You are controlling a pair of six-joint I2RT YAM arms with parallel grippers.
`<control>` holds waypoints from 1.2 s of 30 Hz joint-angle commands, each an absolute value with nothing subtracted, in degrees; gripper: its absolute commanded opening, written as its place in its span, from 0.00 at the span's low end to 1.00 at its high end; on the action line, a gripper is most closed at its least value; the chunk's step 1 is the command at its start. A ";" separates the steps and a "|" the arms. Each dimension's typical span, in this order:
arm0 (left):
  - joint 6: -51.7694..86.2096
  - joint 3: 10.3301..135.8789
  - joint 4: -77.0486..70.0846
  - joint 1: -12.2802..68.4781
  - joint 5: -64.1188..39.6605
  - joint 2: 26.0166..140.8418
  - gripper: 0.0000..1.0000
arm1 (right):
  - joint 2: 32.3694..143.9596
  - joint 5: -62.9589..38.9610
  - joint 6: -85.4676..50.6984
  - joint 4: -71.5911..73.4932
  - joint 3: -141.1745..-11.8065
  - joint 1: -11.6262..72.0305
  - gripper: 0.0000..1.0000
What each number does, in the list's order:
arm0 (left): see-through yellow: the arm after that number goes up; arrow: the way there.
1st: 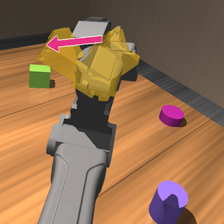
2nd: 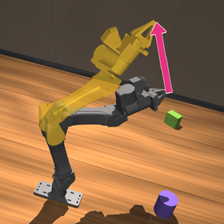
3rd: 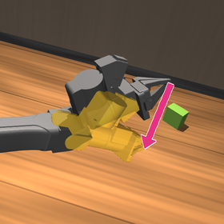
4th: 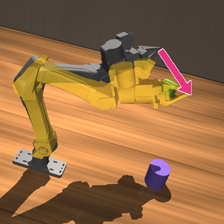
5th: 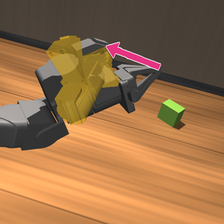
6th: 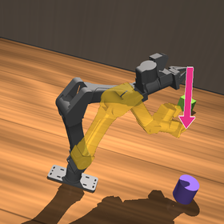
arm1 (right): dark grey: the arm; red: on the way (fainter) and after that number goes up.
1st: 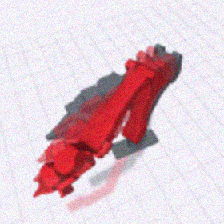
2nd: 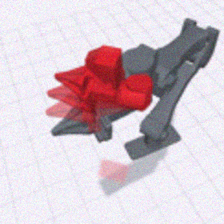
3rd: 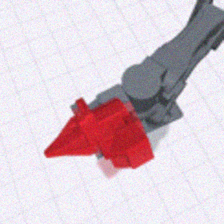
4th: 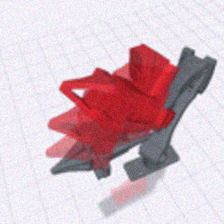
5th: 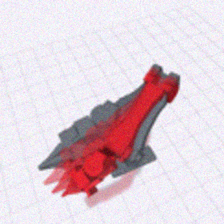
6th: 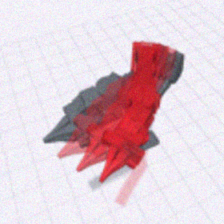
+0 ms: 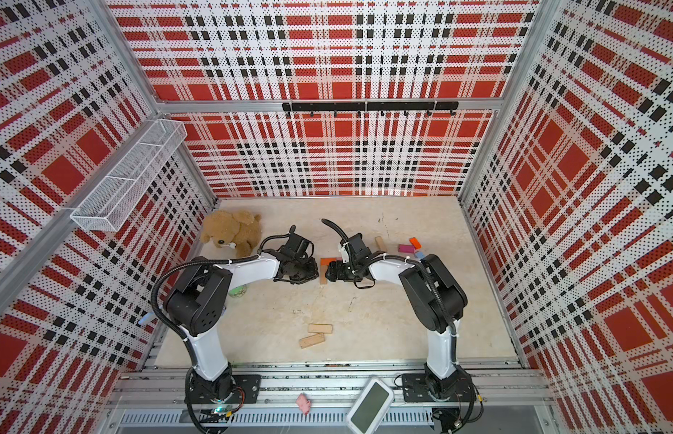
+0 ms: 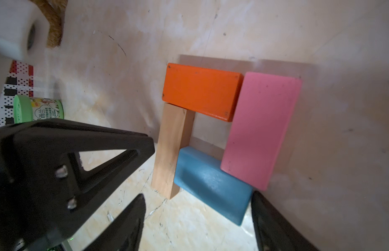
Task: Assemble the letter p with building blocks
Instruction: Assemble the building block at the center of the board, then adjust the building block at the center of the board.
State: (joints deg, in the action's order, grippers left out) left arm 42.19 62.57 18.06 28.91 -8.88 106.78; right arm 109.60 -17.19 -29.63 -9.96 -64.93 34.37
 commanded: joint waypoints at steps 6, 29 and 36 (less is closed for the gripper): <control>43.81 57.16 24.22 28.85 -2.79 92.81 0.24 | 105.60 -13.21 -29.23 -13.62 -64.96 32.60 0.91; 45.26 47.59 23.88 29.63 -4.72 67.89 0.99 | 115.54 -20.59 -28.71 -9.08 -72.96 29.07 1.00; 44.74 47.98 23.86 28.56 -4.67 70.99 0.99 | 116.89 -21.91 -29.62 -8.26 -72.53 29.17 0.98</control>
State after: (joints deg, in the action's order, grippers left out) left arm 45.63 47.64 24.49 29.15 -4.49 71.07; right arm 114.91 -20.51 -29.26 -9.32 -72.27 29.12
